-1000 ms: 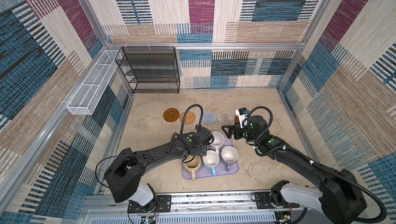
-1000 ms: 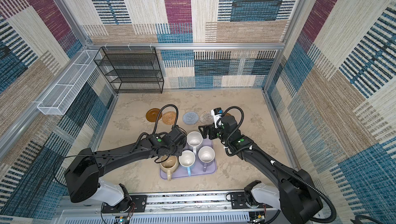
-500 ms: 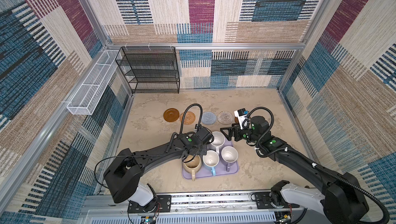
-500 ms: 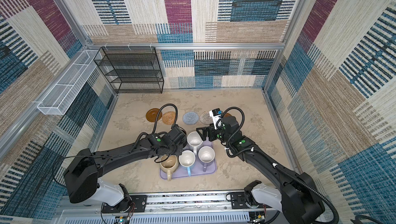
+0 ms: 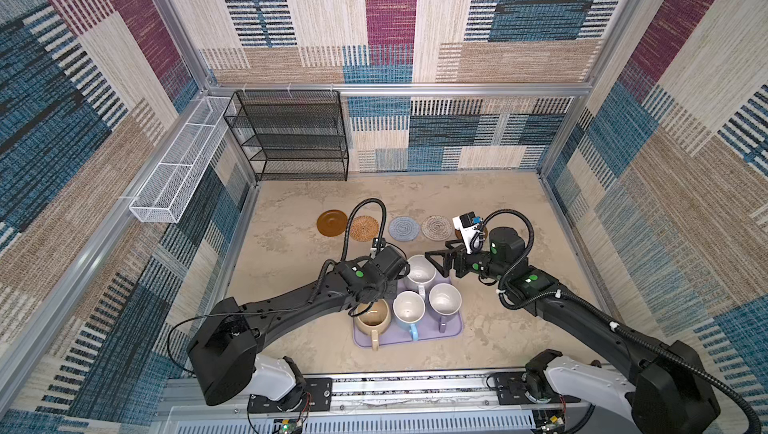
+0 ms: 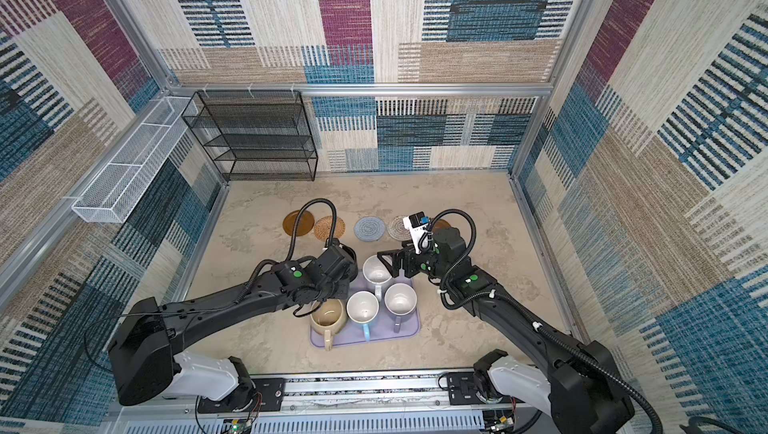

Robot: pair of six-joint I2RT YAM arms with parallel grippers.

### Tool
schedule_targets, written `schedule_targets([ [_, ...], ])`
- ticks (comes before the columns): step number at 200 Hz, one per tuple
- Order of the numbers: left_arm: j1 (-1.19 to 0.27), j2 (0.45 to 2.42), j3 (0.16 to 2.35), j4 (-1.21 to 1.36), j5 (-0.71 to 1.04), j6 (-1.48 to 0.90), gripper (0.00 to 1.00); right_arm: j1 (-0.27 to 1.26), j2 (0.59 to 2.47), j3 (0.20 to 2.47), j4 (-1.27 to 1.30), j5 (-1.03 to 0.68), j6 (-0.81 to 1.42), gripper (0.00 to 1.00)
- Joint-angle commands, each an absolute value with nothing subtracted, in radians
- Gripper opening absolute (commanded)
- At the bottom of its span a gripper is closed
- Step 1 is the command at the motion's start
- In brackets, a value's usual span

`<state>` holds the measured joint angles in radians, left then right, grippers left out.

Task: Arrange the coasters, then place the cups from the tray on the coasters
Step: 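Close the left gripper on the black mug and lift it off the tray, then carry the black mug with the left gripper over the small dark brown coaster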

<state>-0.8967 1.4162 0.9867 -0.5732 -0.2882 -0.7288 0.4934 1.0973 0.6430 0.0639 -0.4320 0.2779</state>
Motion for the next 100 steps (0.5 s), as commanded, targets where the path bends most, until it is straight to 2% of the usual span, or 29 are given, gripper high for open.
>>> schedule_targets([
  [1,-0.889,1.384,1.010,-0.563,-0.358,-0.692,0.00,0.498,1.100,0.636,0.140,-0.502,0.271,1.00],
  [70,-0.844,1.294,1.075,-0.557,-0.410,-0.589,0.00,0.526,1.058,0.625,0.155,-0.466,0.252,1.00],
  [100,-0.792,1.297,1.097,-0.547,-0.382,-0.574,0.00,0.528,1.035,0.619,0.174,-0.466,0.241,1.00],
])
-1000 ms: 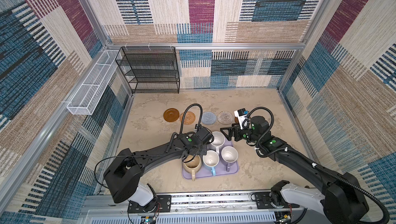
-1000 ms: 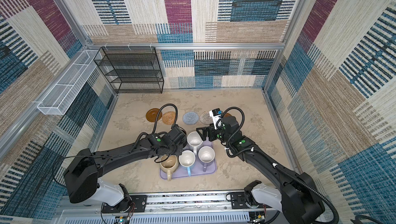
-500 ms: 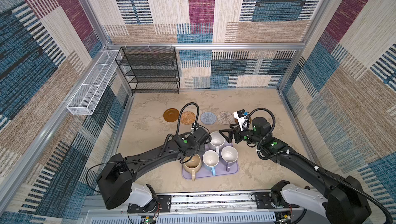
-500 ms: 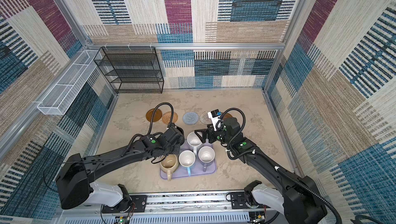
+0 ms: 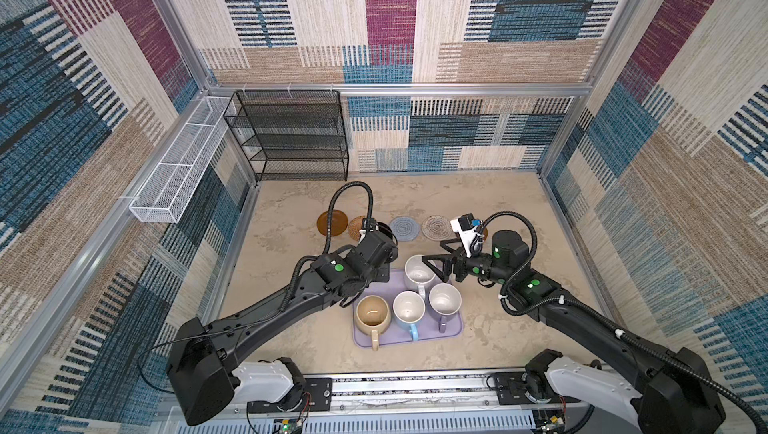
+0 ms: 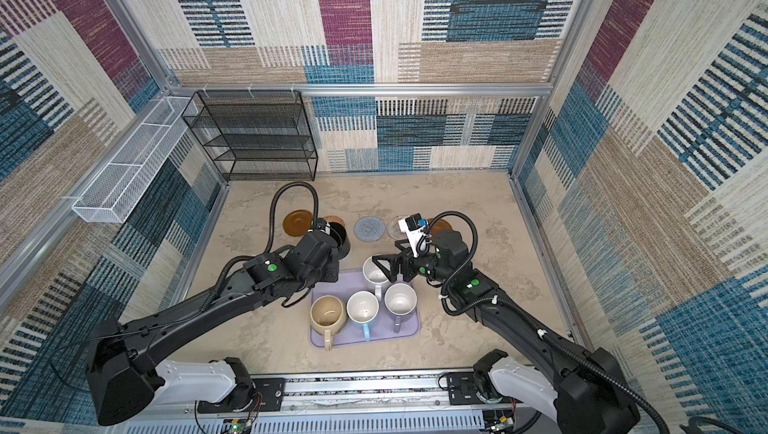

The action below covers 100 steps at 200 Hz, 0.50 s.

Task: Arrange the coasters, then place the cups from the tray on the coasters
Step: 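Carry the black mug with the left gripper over the small dark brown coaster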

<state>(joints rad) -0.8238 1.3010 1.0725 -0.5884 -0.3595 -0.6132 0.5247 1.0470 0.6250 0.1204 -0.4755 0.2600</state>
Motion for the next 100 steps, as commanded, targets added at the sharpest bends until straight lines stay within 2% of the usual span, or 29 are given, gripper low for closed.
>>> schedule_targets([
  [1,-0.790,1.298,1.098,-0.547,-0.381,-0.574,0.00,0.527,1.035,0.619,0.174,-0.465,0.241,1.00],
  [39,-0.720,1.329,1.132,-0.529,-0.367,-0.525,0.00,0.534,1.052,0.628,0.160,-0.418,0.236,1.00],
  [66,-0.645,1.345,1.139,-0.502,-0.349,-0.486,0.00,0.538,1.089,0.719,0.046,-0.302,0.276,1.00],
  [100,-0.562,1.359,1.124,-0.428,-0.325,-0.465,0.00,0.543,1.159,0.756,0.095,-0.360,0.357,1.00],
])
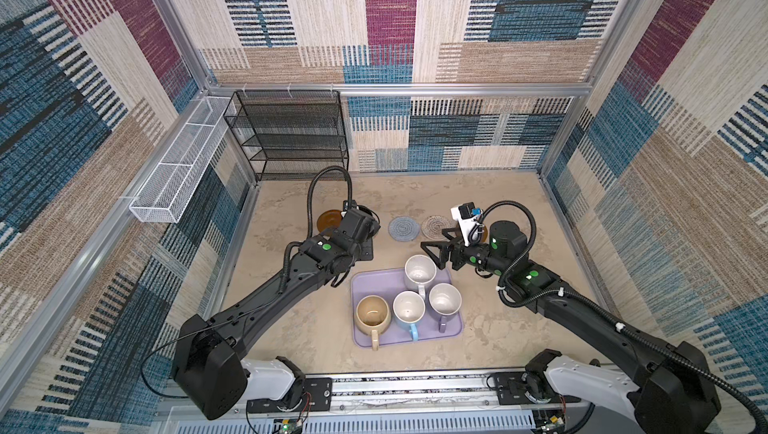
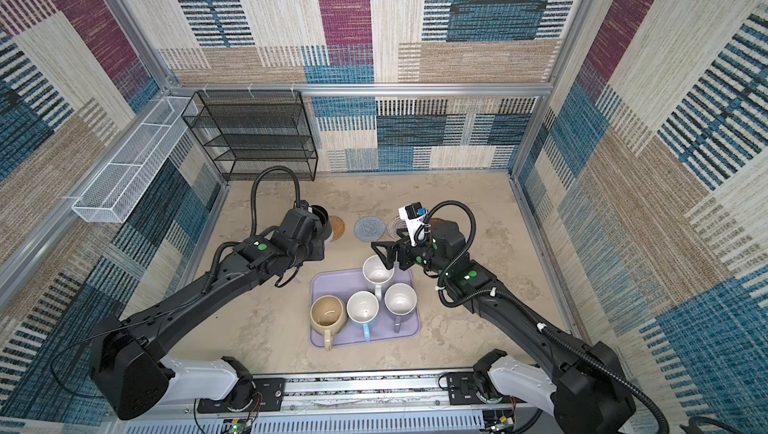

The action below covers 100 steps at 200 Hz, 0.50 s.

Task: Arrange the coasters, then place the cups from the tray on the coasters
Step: 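Carry the black mug with the left gripper over the small dark brown coaster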

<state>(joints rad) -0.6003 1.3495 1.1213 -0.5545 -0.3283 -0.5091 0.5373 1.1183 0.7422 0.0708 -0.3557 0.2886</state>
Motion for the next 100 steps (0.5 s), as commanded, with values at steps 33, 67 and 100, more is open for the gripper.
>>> schedule_targets([
  [33,-0.516,1.437,1.184,-0.435,-0.332,-0.429,0.00,0.550,1.304,0.856,0.106,-0.348,0.351,1.00],
  [67,-0.452,1.498,1.214,-0.404,-0.293,-0.405,0.00,0.561,1.420,0.952,0.151,-0.368,0.356,1.00],
  [100,-0.414,1.555,1.238,-0.388,-0.306,-0.379,0.00,0.562,1.519,1.040,0.121,-0.345,0.349,1.00],
])
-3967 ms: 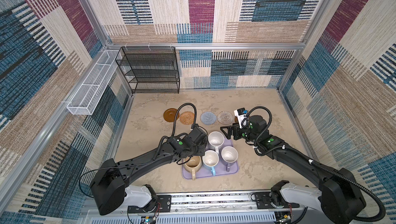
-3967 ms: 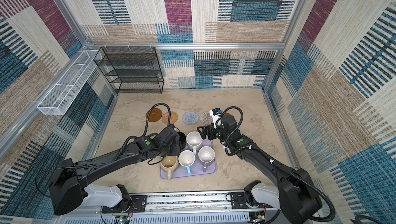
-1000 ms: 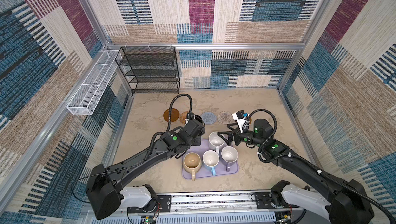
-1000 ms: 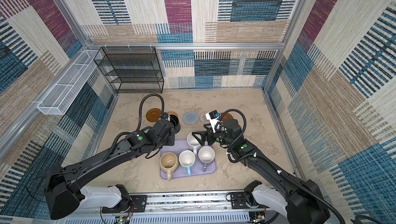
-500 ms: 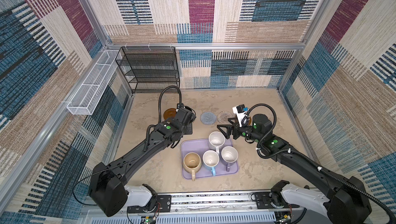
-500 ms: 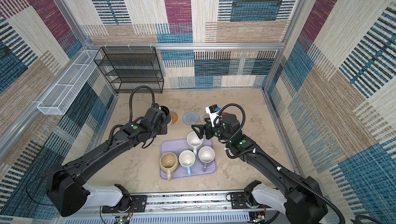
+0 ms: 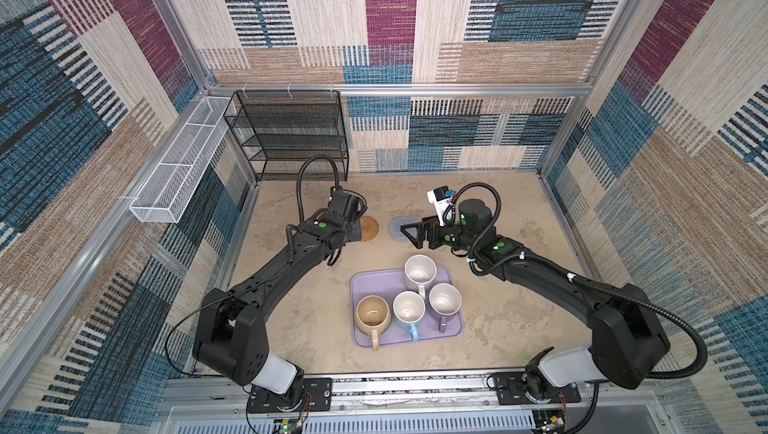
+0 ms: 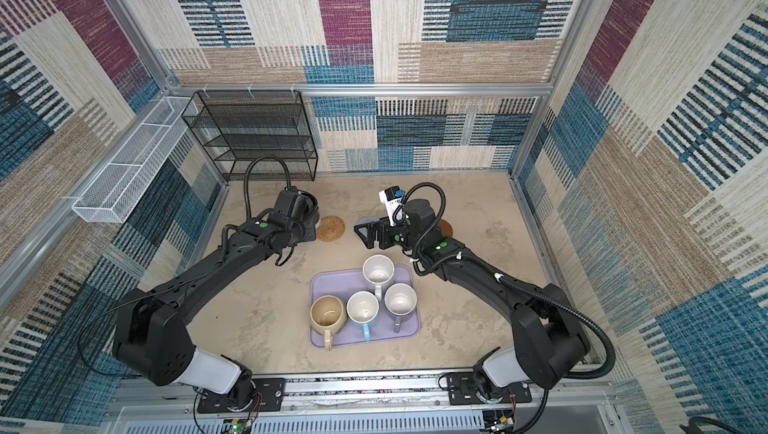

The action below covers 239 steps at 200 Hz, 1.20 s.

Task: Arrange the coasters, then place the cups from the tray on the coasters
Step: 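Carry the black mug with the left gripper over the small dark brown coaster, then lower the black mug onto the small dark brown coaster with the left gripper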

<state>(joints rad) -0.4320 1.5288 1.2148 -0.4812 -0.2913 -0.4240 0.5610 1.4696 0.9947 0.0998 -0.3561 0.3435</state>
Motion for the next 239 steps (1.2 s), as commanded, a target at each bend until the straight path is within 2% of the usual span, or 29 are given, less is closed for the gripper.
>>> schedule_targets([
  [1,-0.412,1.557,1.239,-0.387,-0.306,-0.379,0.00,0.562,1.522,1.042,0.120,-0.346,0.348,1.00],
  [101,-0.286,1.768,1.322,-0.388,-0.328,-0.367,0.00,0.569,1.750,1.203,0.099,-0.411,0.347,1.00],
  [239,-0.237,1.876,1.350,-0.366,-0.261,-0.360,0.00,0.591,1.839,1.276,0.094,-0.410,0.371,1.00],
])
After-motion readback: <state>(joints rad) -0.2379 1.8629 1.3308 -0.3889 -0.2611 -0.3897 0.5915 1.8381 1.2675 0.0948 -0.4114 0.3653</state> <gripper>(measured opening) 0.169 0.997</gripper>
